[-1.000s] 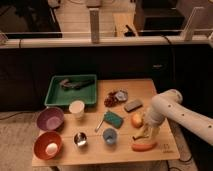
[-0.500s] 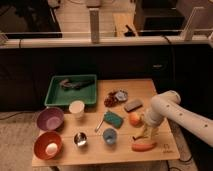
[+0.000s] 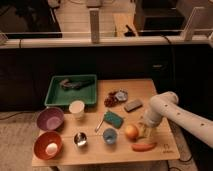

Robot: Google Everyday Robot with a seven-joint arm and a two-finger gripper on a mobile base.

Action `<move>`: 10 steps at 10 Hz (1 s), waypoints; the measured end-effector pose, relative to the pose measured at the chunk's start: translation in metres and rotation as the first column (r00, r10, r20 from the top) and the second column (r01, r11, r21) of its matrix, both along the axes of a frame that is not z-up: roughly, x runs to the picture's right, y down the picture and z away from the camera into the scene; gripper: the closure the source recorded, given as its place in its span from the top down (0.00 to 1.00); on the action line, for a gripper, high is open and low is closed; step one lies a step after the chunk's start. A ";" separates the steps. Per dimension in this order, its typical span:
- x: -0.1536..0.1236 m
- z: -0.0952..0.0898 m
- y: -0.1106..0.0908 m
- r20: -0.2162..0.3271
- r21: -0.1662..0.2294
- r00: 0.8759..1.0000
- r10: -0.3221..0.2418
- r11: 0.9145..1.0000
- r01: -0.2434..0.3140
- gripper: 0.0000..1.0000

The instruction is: Place banana in plastic cup

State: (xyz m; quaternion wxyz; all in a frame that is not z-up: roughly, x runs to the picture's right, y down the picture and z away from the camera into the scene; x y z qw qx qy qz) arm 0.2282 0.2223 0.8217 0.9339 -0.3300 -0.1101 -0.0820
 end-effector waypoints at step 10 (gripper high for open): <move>-0.012 -0.001 -0.018 0.019 0.012 1.000 0.020 1.000 -0.020 0.14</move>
